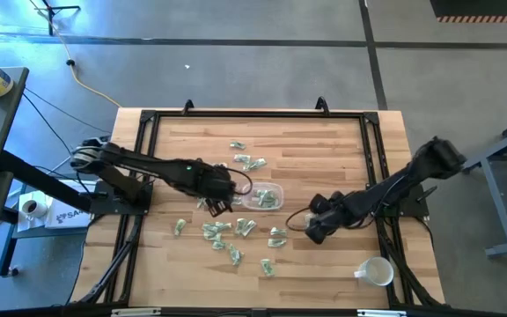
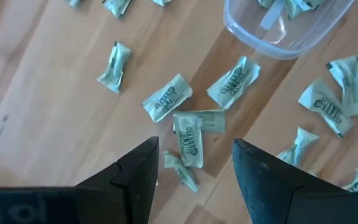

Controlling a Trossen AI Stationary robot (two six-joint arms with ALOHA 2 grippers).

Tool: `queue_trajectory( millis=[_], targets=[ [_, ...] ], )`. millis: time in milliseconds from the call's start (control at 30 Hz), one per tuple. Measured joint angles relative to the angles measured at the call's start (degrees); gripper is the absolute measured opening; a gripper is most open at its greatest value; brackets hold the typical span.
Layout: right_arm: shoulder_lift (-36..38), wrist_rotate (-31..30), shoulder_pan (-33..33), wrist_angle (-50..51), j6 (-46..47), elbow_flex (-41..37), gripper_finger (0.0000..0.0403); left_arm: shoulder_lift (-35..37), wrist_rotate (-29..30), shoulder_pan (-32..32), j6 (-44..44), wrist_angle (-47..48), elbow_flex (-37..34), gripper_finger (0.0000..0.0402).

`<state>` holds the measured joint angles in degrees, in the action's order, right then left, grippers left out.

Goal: Pick and place Stevia / Truvia into bins
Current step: Put the stevia packet into the transparent container

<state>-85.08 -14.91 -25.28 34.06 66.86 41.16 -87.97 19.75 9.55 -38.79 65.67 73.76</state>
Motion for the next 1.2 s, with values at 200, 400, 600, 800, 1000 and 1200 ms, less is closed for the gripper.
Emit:
queue_trajectory(
  millis=[200,400,600,800,1000,1200],
  targets=[
    [-6.9,0.5,0.7,-5.0,6.8,2.1,0.0277,10.1,-3.4,-0.2,0.9,-8.4,-10.6,0.0237],
    [-11.1,3.2,2.4,-3.6,13.2,3.6,0.0231,19.2,-8.5,-0.2,1.0,-14.5,-19.8,0.0236],
    [-10.8,7.0,3.4,-3.5,15.7,3.4,0.0082,25.1,-10.3,-0.2,-0.5,-15.0,-25.0,0.0236],
    [-9.8,11.4,5.5,-4.6,15.3,6.0,0.0018,31.1,-12.0,-0.2,-1.8,-15.3,-29.4,0.0236],
    [-5.6,0.0,11.1,-3.7,3.6,18.5,0.0006,41.1,-13.2,-0.2,-6.9,-20.2,-35.8,0.0236],
    [-8.4,3.1,20.6,-4.1,-12.5,28.3,0.0015,48.2,-13.6,-0.2,-11.4,-25.1,-43.2,0.0236]
  ],
)
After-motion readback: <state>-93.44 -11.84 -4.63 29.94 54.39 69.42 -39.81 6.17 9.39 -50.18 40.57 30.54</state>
